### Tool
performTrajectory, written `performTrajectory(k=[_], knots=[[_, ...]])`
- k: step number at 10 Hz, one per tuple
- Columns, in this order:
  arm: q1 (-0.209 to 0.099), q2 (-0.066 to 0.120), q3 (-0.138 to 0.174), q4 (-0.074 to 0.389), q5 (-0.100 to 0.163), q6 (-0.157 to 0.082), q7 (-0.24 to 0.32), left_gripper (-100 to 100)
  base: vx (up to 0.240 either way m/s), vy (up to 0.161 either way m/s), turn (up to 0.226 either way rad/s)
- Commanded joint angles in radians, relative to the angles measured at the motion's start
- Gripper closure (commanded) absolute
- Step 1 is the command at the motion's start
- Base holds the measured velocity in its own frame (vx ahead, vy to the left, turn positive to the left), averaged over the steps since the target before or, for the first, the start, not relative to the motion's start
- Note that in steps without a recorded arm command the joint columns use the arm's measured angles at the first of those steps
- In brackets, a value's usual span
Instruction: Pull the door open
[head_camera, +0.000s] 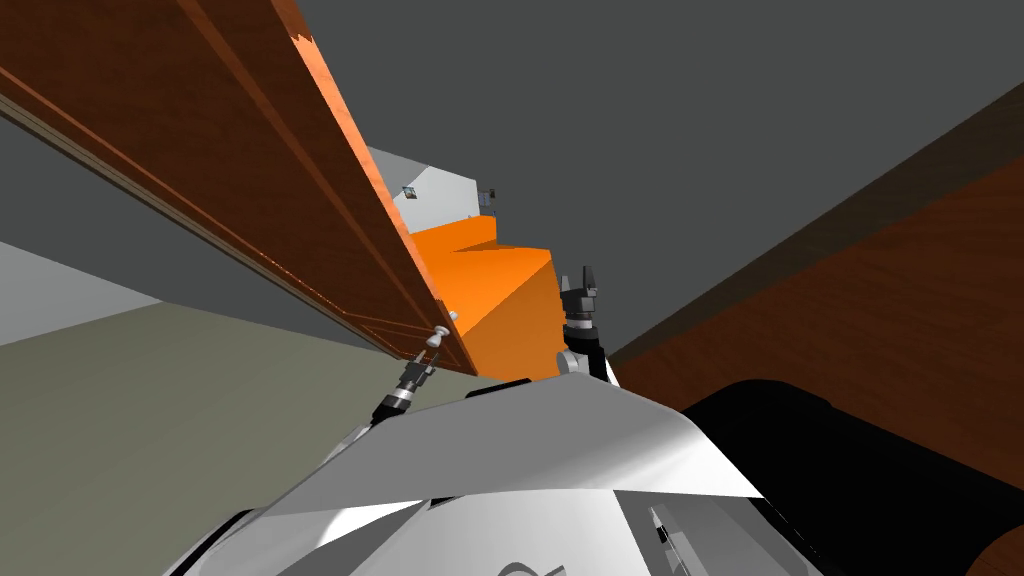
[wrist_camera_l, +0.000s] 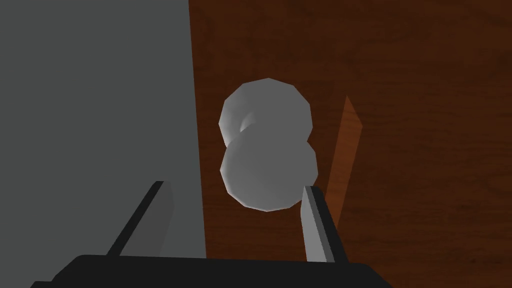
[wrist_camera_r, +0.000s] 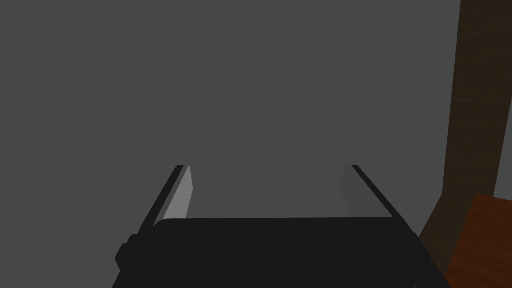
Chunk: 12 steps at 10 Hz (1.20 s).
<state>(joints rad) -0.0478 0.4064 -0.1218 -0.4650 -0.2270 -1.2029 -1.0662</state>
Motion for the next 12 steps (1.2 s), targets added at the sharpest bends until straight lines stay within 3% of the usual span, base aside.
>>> performTrajectory(k=[1,4,5,6,7,8,9,10,11,12], knots=[[0.006,0.013,-0.003,-0.006,-0.002,-0.012,0.01,-100,-0.187,0.087,0.042],[0.014,0.029,-0.008,-0.011,-0.005,-0.03,0.021,-100,-0.172,0.09,0.038],[0.011,0.024,-0.007,-0.006,-0.004,-0.028,0.016,-100,-0.076,0.059,0.002],[-0.009,-0.001,0.007,-0.009,0.006,0.01,-0.007,-100,0.013,0.013,-0.255],[-0.009,-0.001,0.007,-0.009,0.006,0.01,-0.007,-100,0.031,0.019,-0.101],[-0.018,-0.013,0.014,-0.01,0.01,0.027,-0.017,-100,0.038,0.006,-0.047],[-0.04,-0.039,0.028,-0.01,0.02,0.065,-0.042,-100,0.063,0.025,-0.199],[-0.04,-0.039,0.028,-0.01,0.02,0.065,-0.042,-100,0.05,0.027,-0.143],[-0.052,-0.054,0.036,-0.01,0.026,0.085,-0.055,-100,0.034,0.025,-0.102],[-0.075,-0.081,0.051,-0.011,0.037,0.124,-0.081,-100,0.045,0.055,-0.236]])
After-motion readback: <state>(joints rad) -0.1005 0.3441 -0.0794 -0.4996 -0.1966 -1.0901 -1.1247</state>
